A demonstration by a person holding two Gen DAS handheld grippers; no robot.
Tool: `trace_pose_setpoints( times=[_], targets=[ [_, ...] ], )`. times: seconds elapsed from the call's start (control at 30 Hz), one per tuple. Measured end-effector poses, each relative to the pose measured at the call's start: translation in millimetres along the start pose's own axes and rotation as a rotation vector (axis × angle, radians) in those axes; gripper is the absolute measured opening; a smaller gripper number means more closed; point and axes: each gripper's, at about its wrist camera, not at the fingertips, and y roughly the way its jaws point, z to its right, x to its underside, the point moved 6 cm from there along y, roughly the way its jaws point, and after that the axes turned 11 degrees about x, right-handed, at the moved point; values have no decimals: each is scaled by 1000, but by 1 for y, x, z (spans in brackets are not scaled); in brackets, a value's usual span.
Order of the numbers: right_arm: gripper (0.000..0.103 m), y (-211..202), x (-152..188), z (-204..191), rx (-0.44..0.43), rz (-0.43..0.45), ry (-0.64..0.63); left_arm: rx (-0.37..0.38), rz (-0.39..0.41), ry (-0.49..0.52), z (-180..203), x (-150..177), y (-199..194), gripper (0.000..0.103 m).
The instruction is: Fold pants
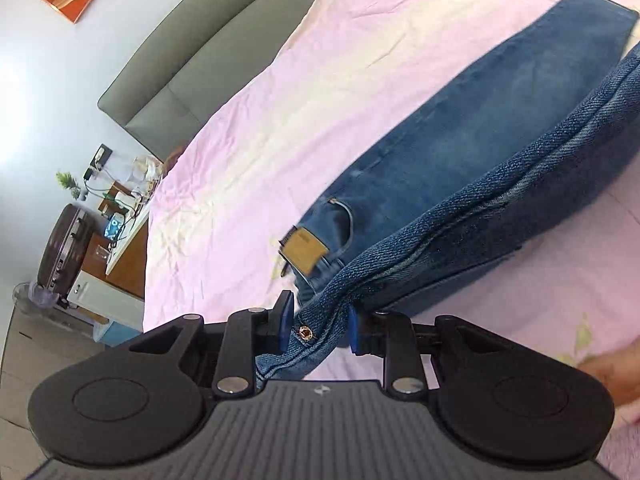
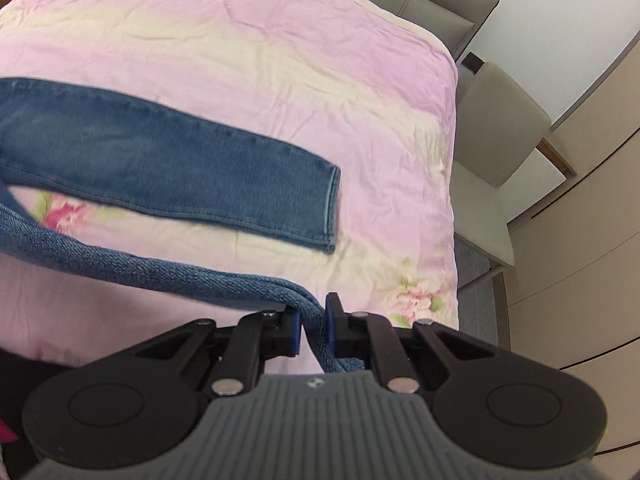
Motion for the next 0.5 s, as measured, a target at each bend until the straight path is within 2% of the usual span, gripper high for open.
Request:
trace_pose_setpoints(
  times=[0.23,0.4,0.5],
  targets=[
    [5,82,-68,-7,50,-41,-12,-31,-37,-36,-30,-58,53,30],
    [5,149,-117,-22,64,-78,-58,-59,-98,-37,-40,-92,116,30],
    [5,190,-138,-38,61,-95,-99,-69,-138,-25,-35,-99,155,30]
  ],
)
